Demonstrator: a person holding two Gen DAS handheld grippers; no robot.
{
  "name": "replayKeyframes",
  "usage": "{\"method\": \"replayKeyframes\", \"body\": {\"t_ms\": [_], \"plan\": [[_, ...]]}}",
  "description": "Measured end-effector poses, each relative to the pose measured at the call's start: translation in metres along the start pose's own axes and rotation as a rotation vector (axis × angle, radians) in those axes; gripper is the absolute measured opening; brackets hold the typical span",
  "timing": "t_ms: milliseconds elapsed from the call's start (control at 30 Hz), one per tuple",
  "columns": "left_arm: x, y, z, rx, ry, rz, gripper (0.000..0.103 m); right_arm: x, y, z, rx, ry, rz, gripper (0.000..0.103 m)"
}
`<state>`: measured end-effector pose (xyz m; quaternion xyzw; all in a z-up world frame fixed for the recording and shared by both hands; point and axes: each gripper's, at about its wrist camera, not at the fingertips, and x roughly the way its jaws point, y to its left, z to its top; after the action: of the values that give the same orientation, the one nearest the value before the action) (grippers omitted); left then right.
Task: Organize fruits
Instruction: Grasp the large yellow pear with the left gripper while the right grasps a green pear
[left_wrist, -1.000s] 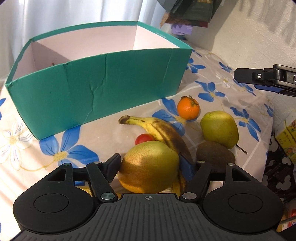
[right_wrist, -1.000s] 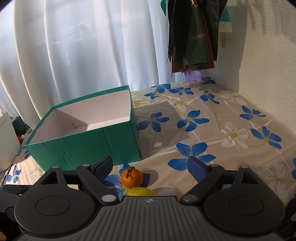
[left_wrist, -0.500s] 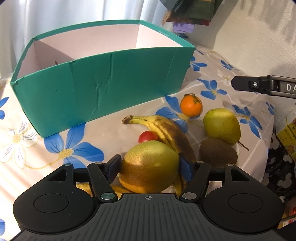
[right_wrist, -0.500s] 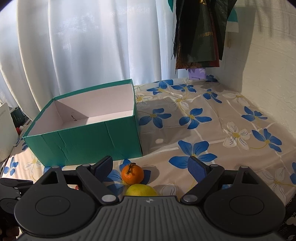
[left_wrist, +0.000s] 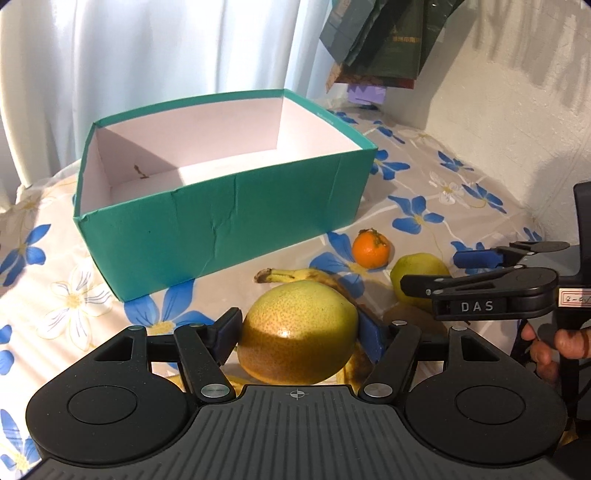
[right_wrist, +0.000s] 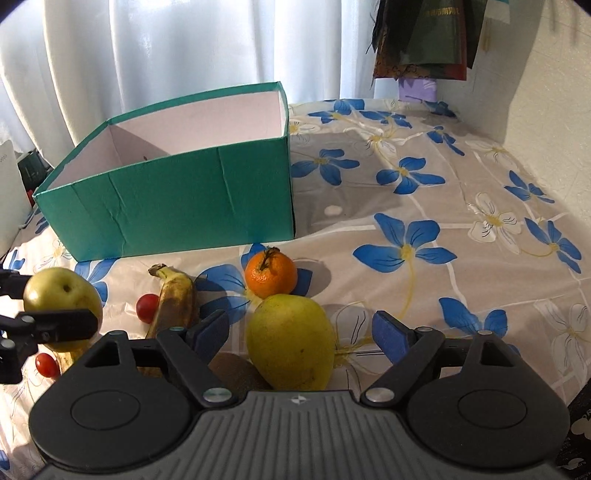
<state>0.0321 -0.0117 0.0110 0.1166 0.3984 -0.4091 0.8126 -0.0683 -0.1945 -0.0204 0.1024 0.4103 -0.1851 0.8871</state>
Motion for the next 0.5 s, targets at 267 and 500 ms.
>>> {"method": "replayKeyframes", "body": {"t_ms": [267, 500], "plan": [[-0.014, -0.002, 0.000, -0.015, -0.014, 0.020, 0.071, 0.016, 0.004, 0.000, -0.012, 0.045, 0.018, 0.068], [-0.021, -0.002, 0.002, -0.034, -0.009, 0.049, 0.071, 0.027, 0.002, -0.005, -0.008, 0.031, 0.016, 0.059]]}}
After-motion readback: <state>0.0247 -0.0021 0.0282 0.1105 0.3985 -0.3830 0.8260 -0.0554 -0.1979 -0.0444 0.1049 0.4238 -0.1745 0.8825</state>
